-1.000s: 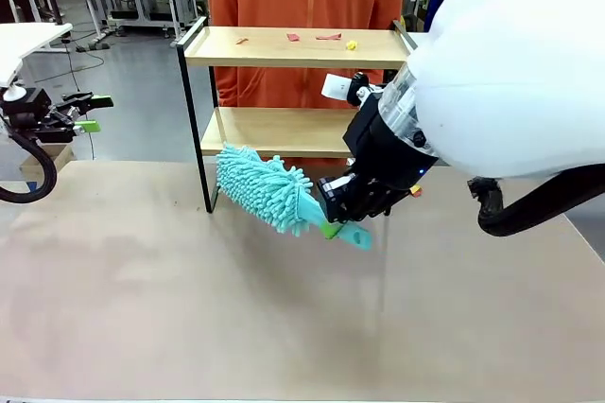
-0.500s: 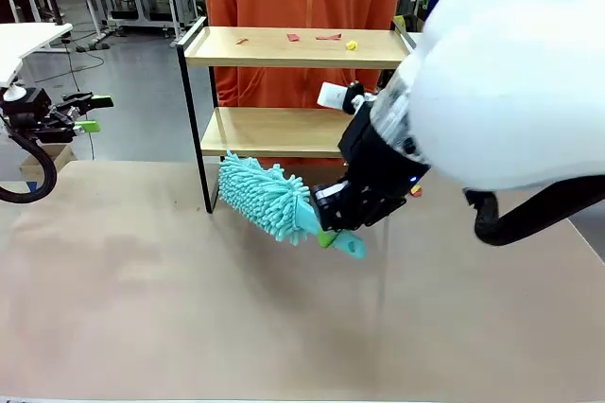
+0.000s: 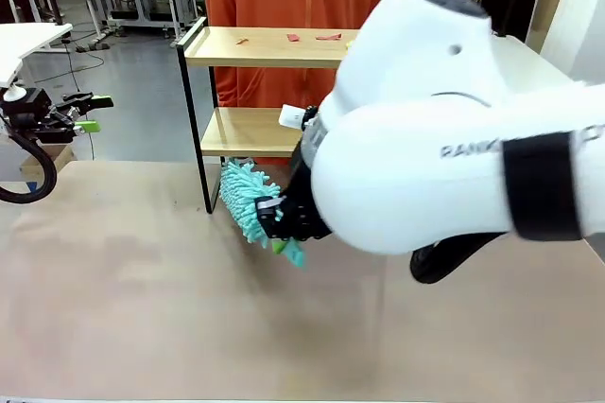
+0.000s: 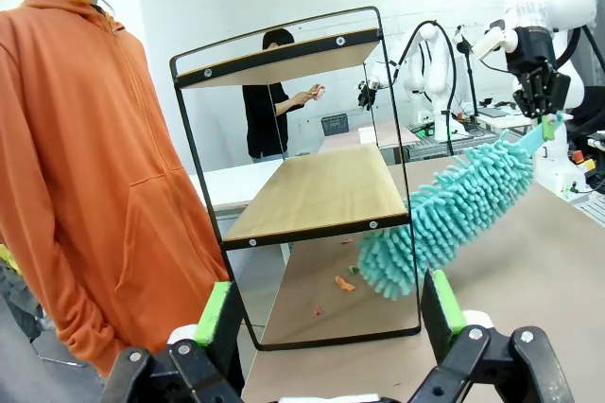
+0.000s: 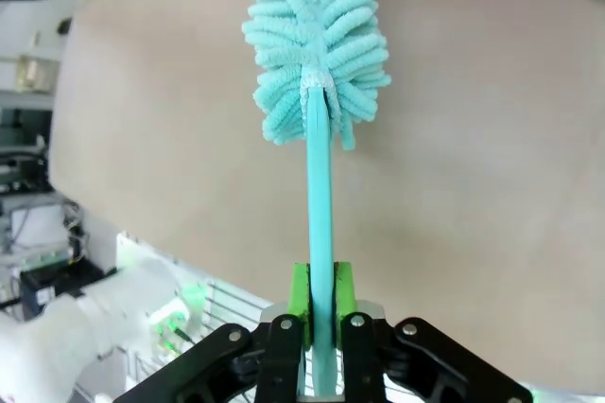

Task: Clean the shelf.
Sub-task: Clean the specific section of the Shelf indicated by the human with the Duster.

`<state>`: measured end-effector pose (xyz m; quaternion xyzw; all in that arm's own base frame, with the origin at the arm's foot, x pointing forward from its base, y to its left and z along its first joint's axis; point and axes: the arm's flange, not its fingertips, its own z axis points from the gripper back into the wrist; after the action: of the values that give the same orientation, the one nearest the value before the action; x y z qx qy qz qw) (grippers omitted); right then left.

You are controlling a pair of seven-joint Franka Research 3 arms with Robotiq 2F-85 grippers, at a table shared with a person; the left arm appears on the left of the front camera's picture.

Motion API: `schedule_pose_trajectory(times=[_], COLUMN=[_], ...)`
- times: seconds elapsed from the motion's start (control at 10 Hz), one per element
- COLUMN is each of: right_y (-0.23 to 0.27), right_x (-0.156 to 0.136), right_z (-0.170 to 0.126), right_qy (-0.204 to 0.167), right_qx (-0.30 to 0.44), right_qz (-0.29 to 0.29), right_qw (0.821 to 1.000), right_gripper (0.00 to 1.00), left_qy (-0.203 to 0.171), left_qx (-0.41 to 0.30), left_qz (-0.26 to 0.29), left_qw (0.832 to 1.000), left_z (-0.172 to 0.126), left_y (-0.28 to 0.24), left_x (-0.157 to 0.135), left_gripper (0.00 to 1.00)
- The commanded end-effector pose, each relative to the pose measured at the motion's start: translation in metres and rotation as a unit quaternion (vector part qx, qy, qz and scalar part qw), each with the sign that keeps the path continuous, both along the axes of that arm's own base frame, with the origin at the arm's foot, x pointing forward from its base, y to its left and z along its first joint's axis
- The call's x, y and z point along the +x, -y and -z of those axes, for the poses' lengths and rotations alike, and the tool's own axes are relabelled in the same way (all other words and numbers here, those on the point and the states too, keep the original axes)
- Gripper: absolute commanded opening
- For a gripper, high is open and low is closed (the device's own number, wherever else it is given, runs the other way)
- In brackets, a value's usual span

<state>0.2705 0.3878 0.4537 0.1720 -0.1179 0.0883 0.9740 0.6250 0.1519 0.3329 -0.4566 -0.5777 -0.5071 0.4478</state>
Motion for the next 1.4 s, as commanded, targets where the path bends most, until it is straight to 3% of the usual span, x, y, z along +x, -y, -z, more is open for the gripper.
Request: schedule_pose_trajectory(times=[0.0,0.4,0.7,0.8,1.0,1.3], right_y=[-0.045,-0.102,-0.12,-0.074,-0.074,-0.112], right_x=[0.018,0.041,0.046,0.038,0.038,0.047], right_z=[0.012,0.032,0.039,0.026,0.026,0.041], right_qy=[0.009,0.047,0.06,0.047,0.047,0.075], right_qx=[0.008,-0.004,0.0,0.002,0.002,-0.004], right_qz=[0.054,0.14,0.129,0.129,0.129,0.16], right_qw=[0.998,0.989,0.99,0.991,0.991,0.984], right_gripper=[0.13,0.13,0.13,0.13,0.13,0.13], left_qy=[0.006,0.006,0.006,0.006,0.006,0.006], left_qx=[0.006,0.006,0.006,0.006,0.006,0.006], left_qz=[0.0,0.0,0.0,0.0,0.0,0.0], left_qw=[1.0,1.0,1.0,1.0,1.0,1.0], left_z=[-0.001,-0.001,-0.001,-0.001,-0.001,-0.001], left_y=[0.001,0.001,0.001,0.001,0.001,0.001], left_x=[-0.003,-0.003,-0.003,-0.003,-0.003,-0.003], left_gripper=[1.0,1.0,1.0,1.0,1.0,1.0])
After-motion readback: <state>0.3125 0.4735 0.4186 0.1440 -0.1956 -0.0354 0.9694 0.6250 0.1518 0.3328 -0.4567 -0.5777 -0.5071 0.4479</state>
